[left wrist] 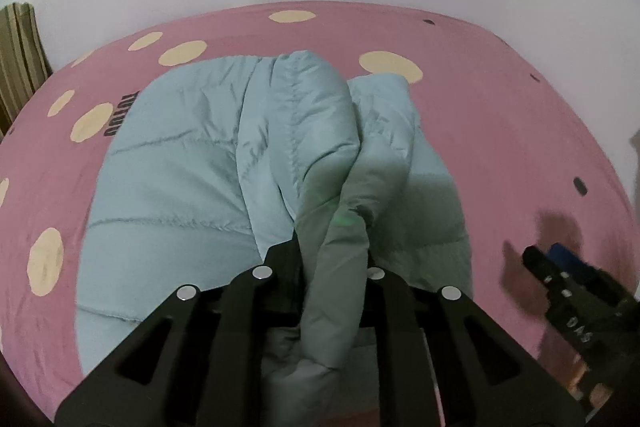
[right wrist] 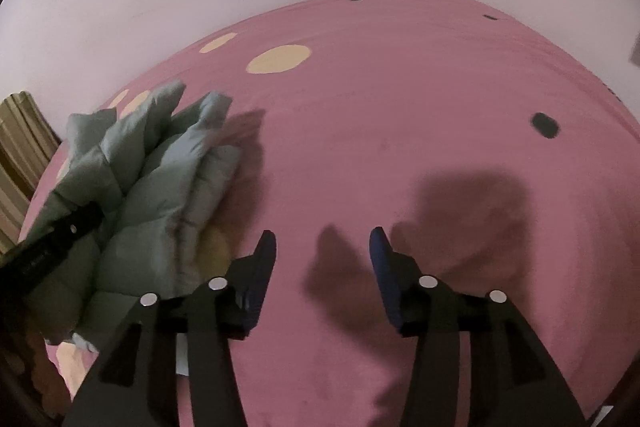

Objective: Fold large clothes

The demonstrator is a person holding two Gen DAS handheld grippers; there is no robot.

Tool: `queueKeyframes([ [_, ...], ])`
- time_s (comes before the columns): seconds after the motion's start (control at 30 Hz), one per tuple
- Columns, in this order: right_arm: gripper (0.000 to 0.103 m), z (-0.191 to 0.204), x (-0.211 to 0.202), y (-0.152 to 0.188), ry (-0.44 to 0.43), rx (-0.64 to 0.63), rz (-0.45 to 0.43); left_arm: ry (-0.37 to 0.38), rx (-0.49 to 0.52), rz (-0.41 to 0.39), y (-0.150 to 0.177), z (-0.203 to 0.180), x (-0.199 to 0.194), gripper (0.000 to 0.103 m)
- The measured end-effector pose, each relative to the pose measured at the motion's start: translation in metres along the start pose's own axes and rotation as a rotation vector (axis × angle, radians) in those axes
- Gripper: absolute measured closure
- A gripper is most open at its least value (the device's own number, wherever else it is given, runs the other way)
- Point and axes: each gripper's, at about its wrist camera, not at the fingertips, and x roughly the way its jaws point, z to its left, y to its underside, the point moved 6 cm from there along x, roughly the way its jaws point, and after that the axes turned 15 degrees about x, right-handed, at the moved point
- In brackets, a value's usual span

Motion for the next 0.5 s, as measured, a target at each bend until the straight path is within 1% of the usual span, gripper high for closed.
queueKeyframes([
  [0.07, 0.047, -0.004, -0.001, -0.002, 0.003, 0.007, -0.003, -0.006, 0.013, 0.0, 0.001, -0.007, 0.003, 0.086],
  [0.13, 0.047, -0.008, -0.002, -0.004, 0.005, 0.015, -0.006, 0.007, 0.013, -0.008, 0.002, -0.014, 0.005, 0.074],
  [0.17, 0.047, -0.009, -0.002, -0.004, 0.004, 0.02, -0.007, 0.008, 0.015, -0.011, 0.002, -0.017, 0.005, 0.072],
  [0.23, 0.047, -0.009, -0.002, -0.006, 0.002, 0.026, -0.007, 0.016, 0.02, -0.021, 0.001, -0.021, 0.002, 0.062],
  [0.37, 0.047, -0.01, -0.005, -0.01, -0.003, 0.024, -0.016, 0.045, 0.017, -0.032, -0.001, -0.028, -0.008, 0.052],
  [0.43, 0.047, -0.01, -0.01, -0.011, -0.005, 0.021, -0.021, 0.08, 0.013, -0.04, -0.002, -0.032, -0.019, 0.045],
  [0.5, 0.047, -0.008, -0.01, -0.013, -0.006, 0.017, -0.024, 0.11, 0.01, -0.052, -0.004, -0.035, -0.031, 0.043],
])
